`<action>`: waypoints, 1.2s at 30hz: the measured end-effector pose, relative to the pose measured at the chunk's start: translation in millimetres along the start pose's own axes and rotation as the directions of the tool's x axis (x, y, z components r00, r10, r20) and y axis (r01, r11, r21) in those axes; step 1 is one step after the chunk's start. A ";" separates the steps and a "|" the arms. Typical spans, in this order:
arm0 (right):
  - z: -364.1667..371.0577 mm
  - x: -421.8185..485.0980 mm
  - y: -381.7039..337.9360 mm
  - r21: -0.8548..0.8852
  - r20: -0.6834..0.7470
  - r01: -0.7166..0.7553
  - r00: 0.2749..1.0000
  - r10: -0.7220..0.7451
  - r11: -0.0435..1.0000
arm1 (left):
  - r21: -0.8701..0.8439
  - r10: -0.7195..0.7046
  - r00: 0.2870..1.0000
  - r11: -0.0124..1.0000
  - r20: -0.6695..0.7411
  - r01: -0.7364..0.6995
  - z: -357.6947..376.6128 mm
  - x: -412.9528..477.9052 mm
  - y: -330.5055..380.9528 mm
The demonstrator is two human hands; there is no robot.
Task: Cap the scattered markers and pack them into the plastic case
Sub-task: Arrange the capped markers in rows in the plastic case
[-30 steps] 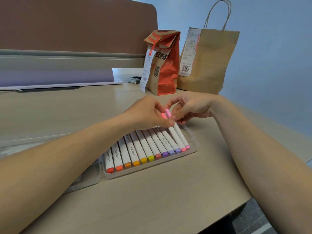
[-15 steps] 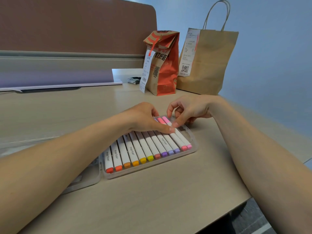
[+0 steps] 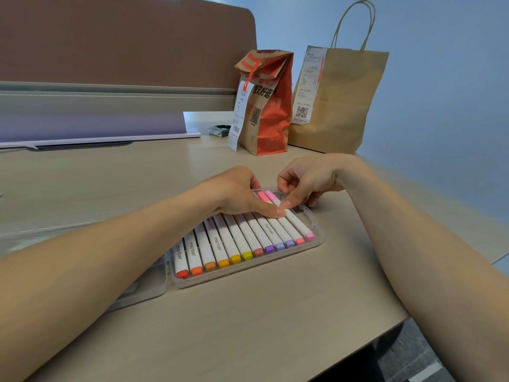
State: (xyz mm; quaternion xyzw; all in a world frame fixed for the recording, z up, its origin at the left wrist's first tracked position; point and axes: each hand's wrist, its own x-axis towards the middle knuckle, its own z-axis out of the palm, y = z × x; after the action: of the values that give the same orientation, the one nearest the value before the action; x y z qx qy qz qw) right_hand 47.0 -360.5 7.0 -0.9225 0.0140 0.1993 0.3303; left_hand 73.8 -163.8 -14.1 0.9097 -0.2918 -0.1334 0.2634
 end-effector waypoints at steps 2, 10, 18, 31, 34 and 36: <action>0.3 -0.5 -1.3 -0.011 0.000 0.003 1.000 -0.003 1.000 | 0.000 0.002 1.000 1.000 0.005 -0.002 -0.1 -0.1 0.2; 0.3 -8.5 -4.0 -0.092 0.136 0.029 0.991 -0.016 0.995 | -0.015 0.001 1.000 1.000 0.021 -0.001 -1.4 -0.9 -1.6; 1.9 -10.7 -9.1 -0.156 0.104 0.022 0.995 -0.006 0.987 | -0.010 0.022 1.000 1.000 0.012 -0.022 0.4 0.6 -3.0; 16.3 -30.5 -7.0 -0.062 -0.233 0.054 0.970 -0.067 0.997 | 0.253 0.084 0.995 0.965 -0.060 -0.066 -64.1 -42.2 -19.4; 18.7 -32.9 -28.2 -0.060 -0.303 0.133 0.942 -0.145 0.989 | 0.270 0.051 0.989 0.963 -0.137 -0.013 -89.2 -71.6 -37.1; 23.2 -31.7 -48.3 -0.098 -0.301 0.183 0.931 -0.205 0.978 | 0.271 0.022 0.983 0.962 -0.183 0.029 -103.0 -92.5 -53.0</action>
State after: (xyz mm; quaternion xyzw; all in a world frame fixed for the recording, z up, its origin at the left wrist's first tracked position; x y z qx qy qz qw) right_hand 17.1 -311.9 31.8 -0.9498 -0.0323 0.0190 0.3105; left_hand 65.7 -30.1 49.6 0.9463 -0.2800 -0.0077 0.1614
